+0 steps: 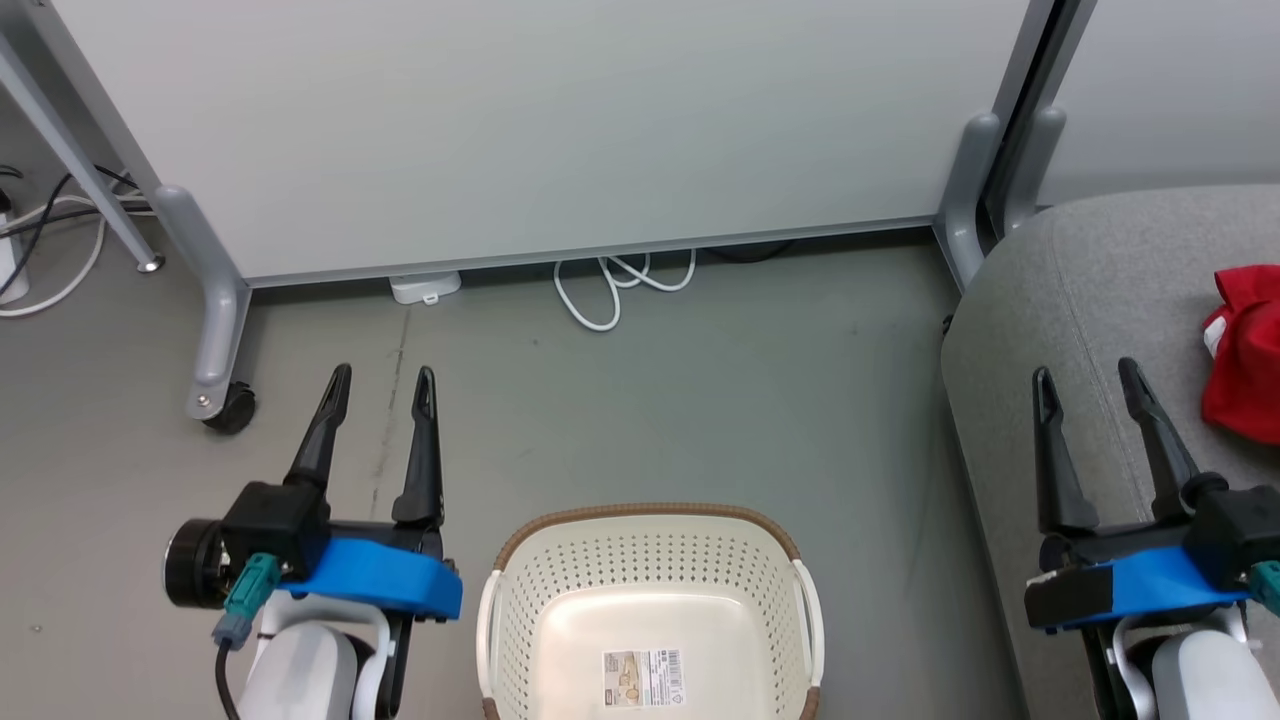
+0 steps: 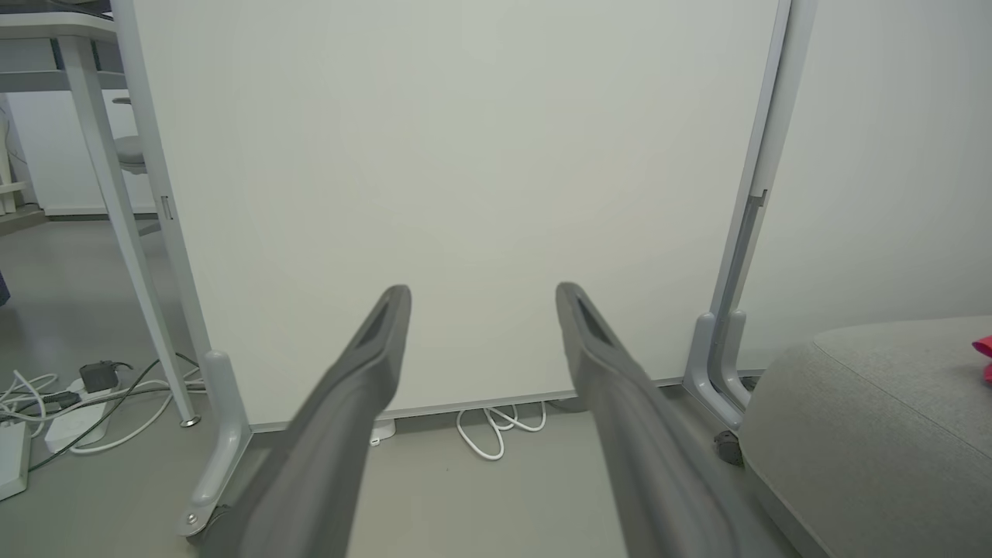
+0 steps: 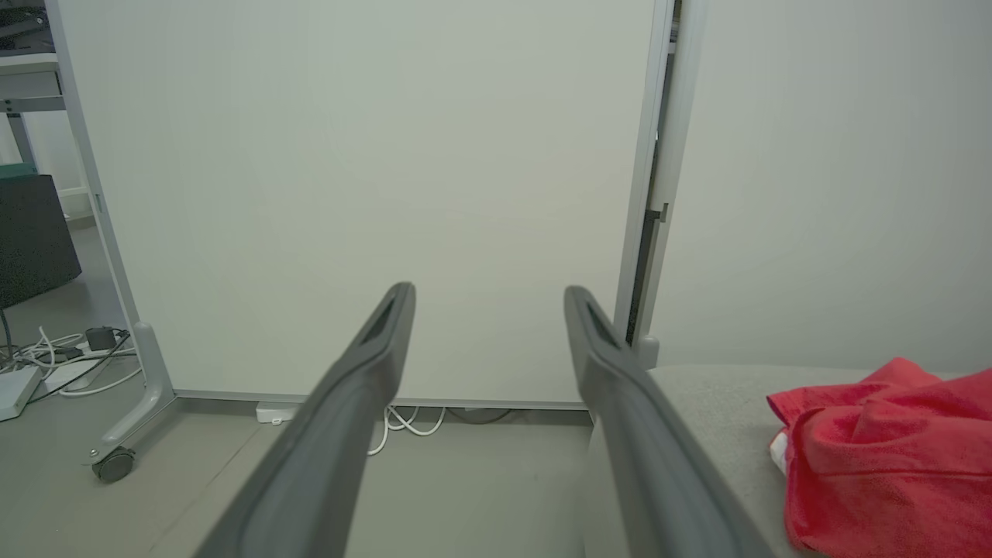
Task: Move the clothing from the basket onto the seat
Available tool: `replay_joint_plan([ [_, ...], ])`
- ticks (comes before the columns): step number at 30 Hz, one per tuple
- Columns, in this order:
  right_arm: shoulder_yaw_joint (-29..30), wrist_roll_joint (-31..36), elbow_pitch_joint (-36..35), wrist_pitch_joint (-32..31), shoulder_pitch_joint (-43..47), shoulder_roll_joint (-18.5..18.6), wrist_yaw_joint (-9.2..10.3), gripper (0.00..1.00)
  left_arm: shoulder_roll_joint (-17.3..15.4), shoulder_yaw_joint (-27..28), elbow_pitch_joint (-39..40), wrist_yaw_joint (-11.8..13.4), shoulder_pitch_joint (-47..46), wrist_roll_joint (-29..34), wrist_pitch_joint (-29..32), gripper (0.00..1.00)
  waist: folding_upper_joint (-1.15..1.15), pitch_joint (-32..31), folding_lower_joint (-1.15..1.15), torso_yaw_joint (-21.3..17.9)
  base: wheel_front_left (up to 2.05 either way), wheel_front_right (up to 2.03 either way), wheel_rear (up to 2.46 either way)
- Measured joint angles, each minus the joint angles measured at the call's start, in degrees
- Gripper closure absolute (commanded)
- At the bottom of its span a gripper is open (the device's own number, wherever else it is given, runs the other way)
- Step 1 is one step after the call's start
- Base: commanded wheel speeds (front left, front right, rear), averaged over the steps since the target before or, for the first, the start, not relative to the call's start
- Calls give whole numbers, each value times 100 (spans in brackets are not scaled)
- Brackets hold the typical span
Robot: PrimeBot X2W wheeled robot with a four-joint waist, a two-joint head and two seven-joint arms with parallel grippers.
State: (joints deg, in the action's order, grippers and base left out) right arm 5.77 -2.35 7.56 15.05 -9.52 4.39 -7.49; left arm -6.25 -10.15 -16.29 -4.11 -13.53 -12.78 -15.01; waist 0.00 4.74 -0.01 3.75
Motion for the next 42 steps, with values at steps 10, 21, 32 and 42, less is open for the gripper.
replay_joint_plan([
  [10, 41, -135, 65, 0, 383, -88, 0, 0, 234, 456, 232, -198, 615, 229, 0, 0, 0, -205, 0, 90, 0, 0, 0],
  [21, 98, -271, 141, 0, 710, -136, 0, 0, 305, 720, 207, -279, 907, 322, 0, 0, 0, -371, 0, 109, 0, 0, 0],
  [32, 70, -397, 191, 0, 772, -144, 0, 0, 325, 737, 163, -310, 967, 365, 0, 0, 0, -457, 1, 87, 0, 0, 0],
  [42, 75, -431, 229, 0, 772, -145, 0, 0, 328, 679, 70, -327, 968, 374, 0, 0, 0, -478, 1, 84, 0, 0, 0],
])
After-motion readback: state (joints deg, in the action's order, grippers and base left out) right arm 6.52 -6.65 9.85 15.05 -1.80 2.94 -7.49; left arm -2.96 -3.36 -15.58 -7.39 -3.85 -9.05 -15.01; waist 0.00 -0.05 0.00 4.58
